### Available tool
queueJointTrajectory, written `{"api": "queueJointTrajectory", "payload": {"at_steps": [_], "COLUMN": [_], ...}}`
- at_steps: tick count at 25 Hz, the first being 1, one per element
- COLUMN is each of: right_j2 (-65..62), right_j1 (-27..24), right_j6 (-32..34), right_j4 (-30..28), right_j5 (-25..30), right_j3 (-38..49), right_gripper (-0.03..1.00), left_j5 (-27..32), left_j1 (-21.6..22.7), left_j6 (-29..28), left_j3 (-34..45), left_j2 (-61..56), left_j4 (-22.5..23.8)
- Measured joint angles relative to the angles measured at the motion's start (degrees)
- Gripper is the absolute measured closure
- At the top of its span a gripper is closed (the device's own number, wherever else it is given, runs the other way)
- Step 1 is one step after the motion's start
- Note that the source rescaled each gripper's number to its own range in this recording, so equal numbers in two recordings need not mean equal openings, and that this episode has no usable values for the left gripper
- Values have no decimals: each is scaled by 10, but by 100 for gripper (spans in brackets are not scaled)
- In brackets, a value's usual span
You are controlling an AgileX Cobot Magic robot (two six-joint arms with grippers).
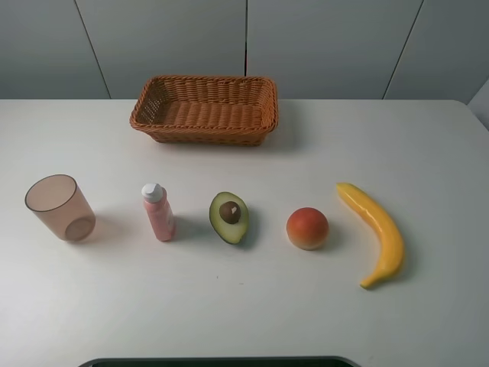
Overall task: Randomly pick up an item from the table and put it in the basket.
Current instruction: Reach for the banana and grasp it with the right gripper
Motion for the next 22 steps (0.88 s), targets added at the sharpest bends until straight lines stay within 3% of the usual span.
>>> {"api": "queueJointTrajectory", "payload": {"at_steps": [22], "right_j2": [0], "right_j1": [0], "right_j6": [0], "right_j4": [0], "right_j5": [0], "right_j3": [0], "right_gripper": [-2], "left_j5": [0], "left_j1": [0], "left_j6": [-1], "left_j3": [0], "left_j2": [0], "left_j4": [0]}}
